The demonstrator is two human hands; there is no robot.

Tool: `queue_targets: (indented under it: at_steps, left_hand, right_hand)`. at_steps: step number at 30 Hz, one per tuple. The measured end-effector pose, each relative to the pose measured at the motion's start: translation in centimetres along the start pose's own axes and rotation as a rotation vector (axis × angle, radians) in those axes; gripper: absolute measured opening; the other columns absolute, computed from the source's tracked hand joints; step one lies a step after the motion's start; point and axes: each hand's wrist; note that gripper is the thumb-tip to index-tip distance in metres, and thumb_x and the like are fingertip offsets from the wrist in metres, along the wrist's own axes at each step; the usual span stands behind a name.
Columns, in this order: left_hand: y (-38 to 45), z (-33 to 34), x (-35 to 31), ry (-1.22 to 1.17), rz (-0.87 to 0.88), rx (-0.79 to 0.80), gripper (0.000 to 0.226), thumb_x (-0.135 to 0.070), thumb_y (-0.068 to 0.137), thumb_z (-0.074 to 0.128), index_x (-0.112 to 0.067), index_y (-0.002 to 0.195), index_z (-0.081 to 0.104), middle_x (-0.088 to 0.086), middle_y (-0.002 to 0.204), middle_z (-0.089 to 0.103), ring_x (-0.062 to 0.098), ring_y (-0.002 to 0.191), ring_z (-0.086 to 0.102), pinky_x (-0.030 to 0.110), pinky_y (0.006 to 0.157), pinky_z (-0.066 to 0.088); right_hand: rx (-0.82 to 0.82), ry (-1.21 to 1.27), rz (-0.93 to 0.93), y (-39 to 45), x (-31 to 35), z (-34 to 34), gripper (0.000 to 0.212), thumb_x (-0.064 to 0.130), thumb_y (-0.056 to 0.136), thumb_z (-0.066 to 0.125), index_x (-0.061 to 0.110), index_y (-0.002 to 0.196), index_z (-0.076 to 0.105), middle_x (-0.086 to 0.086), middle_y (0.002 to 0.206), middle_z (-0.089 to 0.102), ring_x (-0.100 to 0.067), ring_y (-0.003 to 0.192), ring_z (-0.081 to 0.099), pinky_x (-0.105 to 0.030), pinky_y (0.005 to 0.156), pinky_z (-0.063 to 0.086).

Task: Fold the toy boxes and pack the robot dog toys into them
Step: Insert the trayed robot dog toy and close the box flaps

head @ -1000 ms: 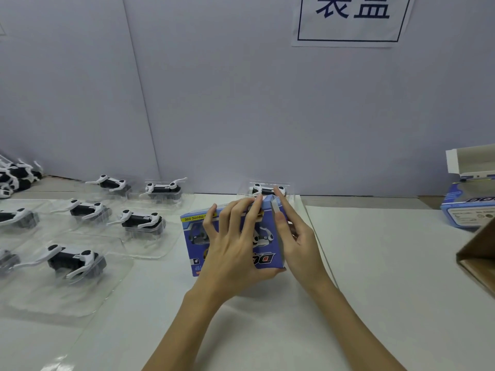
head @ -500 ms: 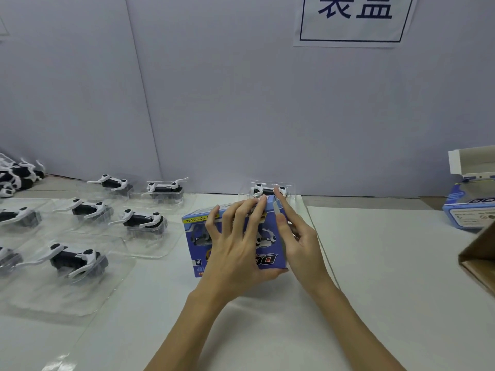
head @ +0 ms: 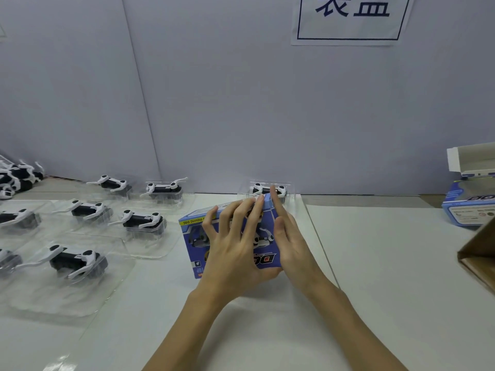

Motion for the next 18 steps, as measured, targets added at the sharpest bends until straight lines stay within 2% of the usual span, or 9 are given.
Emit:
queue_targets:
  at_steps: [3,6,8,10,13,18]
  left_hand:
    - [0.2,-0.4,0.0,-0.031,0.016,-0.032,0.108,-0.073,0.067,0.074,-0.018,0.154,0.041,0.007,0.151,0.047,0.030,0.137,0.045,0.064,0.110,0.032]
    - [0.7,-1.3,-0.2,-0.092,-0.006,-0.130,0.086,-0.078,0.077,0.068,-0.033,0.149,0.053,0.011,0.150,0.048,0.031,0.135,0.046,0.056,0.108,0.031]
    - [1.0,-2.0,-0.5,-0.139,-0.102,-0.181,0.078,-0.082,0.078,0.064,-0.041,0.144,0.056,0.012,0.148,0.048,0.030,0.135,0.045,0.051,0.106,0.030]
    - [1.2,-2.3,-0.8,-0.171,-0.172,-0.188,0.075,-0.082,0.079,0.062,-0.042,0.142,0.058,0.011,0.147,0.048,0.028,0.136,0.045,0.048,0.106,0.029]
    - [1.2,-2.5,-1.0,-0.186,-0.198,-0.165,0.075,-0.080,0.079,0.063,-0.037,0.140,0.063,0.011,0.146,0.048,0.028,0.135,0.046,0.048,0.106,0.030]
    - [1.2,-2.2,-1.0,-0.170,-0.196,-0.168,0.075,-0.076,0.077,0.070,-0.038,0.142,0.061,0.011,0.148,0.049,0.028,0.136,0.046,0.051,0.104,0.033]
  right_hand:
    - [0.036,0.065,-0.001,-0.2,0.7,0.0,0.048,0.041,0.110,0.035,0.062,0.153,0.029,0.019,0.155,0.044,-0.013,0.138,0.054,-0.036,0.095,0.060]
    - [0.015,0.112,-0.082,-0.4,1.8,-0.8,0.048,0.034,0.109,0.045,0.043,0.156,0.041,0.006,0.154,0.051,-0.024,0.137,0.057,-0.040,0.090,0.062]
    - [-0.050,0.098,-0.133,-0.6,2.6,-1.1,0.050,0.039,0.103,0.053,0.033,0.152,0.050,0.005,0.152,0.053,-0.025,0.138,0.055,-0.040,0.085,0.064]
    - [-0.115,0.041,-0.166,-0.7,3.1,-0.8,0.050,0.042,0.099,0.056,0.028,0.146,0.058,0.006,0.149,0.056,-0.023,0.139,0.055,-0.039,0.083,0.065]
    - [-0.151,-0.006,-0.196,-0.8,3.2,-0.3,0.043,0.041,0.098,0.057,0.030,0.139,0.062,0.007,0.142,0.062,-0.021,0.134,0.058,-0.033,0.082,0.064]
    - [-0.151,-0.003,-0.193,-0.8,3.2,-0.4,0.044,0.040,0.099,0.057,0.027,0.140,0.061,0.008,0.141,0.063,-0.021,0.133,0.060,-0.033,0.082,0.064]
Point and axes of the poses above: each hand's wrist, its own y-axis towards the middle knuckle, its own z-axis out of the palm, x = y × z
